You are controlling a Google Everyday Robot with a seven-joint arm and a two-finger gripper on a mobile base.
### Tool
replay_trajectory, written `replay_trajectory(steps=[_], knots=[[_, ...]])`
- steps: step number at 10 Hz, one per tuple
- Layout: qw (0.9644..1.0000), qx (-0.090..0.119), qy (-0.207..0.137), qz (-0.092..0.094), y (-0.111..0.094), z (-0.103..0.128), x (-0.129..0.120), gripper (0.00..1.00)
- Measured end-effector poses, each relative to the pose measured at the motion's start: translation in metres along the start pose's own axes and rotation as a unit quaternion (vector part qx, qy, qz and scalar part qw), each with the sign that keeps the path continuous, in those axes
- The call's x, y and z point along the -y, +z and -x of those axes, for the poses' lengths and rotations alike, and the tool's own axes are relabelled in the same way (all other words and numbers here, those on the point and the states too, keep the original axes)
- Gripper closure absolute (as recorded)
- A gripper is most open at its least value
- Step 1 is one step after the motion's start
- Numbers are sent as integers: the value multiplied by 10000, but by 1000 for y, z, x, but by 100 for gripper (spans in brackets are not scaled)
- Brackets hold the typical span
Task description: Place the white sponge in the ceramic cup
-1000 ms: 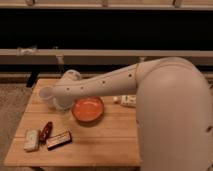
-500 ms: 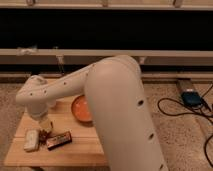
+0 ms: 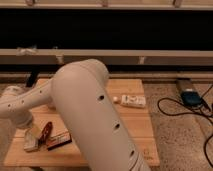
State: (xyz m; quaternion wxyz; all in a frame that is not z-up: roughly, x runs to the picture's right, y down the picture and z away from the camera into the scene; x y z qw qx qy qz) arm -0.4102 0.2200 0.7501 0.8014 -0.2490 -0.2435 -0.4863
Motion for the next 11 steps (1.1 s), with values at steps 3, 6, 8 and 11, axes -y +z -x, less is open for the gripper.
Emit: replay_trajectory(steps=[3, 6, 8, 11], knots=[[9997, -81, -221, 39, 14, 0, 7, 20], [9994, -129, -324, 48, 26, -7, 13, 20], [9993, -126, -355, 15, 30, -14, 17, 20], [9990, -91, -437, -9, 39, -16, 23, 20]])
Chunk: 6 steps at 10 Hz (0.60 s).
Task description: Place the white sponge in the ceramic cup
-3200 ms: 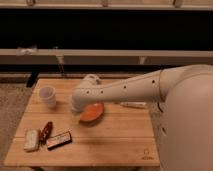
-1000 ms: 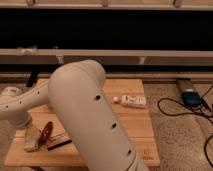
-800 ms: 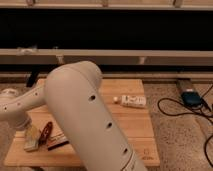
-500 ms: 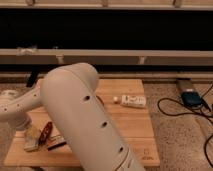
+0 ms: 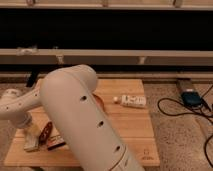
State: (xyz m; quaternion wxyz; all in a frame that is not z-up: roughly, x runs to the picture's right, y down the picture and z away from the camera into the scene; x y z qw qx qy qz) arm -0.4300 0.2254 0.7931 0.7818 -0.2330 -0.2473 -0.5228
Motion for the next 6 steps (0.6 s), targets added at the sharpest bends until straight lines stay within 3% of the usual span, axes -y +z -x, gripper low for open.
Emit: replay_trajectory(steps=[6], knots=[[9998, 98, 158, 71, 12, -11, -27, 20]])
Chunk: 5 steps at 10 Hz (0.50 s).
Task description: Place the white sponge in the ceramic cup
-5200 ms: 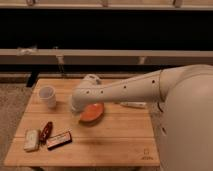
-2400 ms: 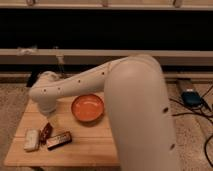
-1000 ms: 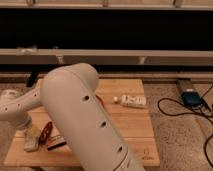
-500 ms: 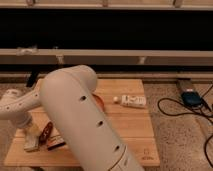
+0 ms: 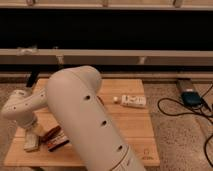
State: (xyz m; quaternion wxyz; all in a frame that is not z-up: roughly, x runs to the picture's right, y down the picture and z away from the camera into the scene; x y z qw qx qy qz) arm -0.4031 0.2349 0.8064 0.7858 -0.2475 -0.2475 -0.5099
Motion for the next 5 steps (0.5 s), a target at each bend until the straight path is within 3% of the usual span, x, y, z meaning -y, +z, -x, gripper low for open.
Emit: replay_trajectory(steps=[2, 5], knots=[[10000, 27, -9, 18, 2, 5, -9, 25], [10000, 43, -48, -9, 2, 12, -9, 51]])
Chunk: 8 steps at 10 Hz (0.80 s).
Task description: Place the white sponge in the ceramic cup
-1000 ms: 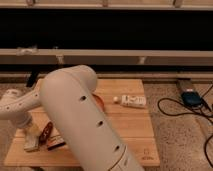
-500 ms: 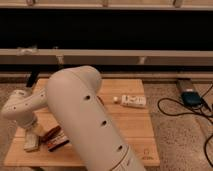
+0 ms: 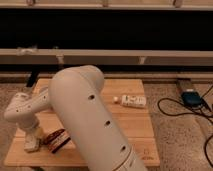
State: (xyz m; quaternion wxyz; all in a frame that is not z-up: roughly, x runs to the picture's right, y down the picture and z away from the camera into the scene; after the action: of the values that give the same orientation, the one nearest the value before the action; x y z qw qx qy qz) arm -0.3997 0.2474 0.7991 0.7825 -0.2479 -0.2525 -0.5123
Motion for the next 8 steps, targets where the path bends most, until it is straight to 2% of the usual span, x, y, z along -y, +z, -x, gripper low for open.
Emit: replay_trajectory(steps=[1, 4, 5, 6, 8], knots=[[10000, 24, 12, -10, 0, 2, 0, 65], [10000, 30, 55, -44, -3, 7, 2, 93], [9999, 10, 93, -63, -6, 5, 3, 99], [9999, -17, 141, -85, -10, 3, 3, 100], [9994, -66, 293, -197, -30, -4, 5, 100]])
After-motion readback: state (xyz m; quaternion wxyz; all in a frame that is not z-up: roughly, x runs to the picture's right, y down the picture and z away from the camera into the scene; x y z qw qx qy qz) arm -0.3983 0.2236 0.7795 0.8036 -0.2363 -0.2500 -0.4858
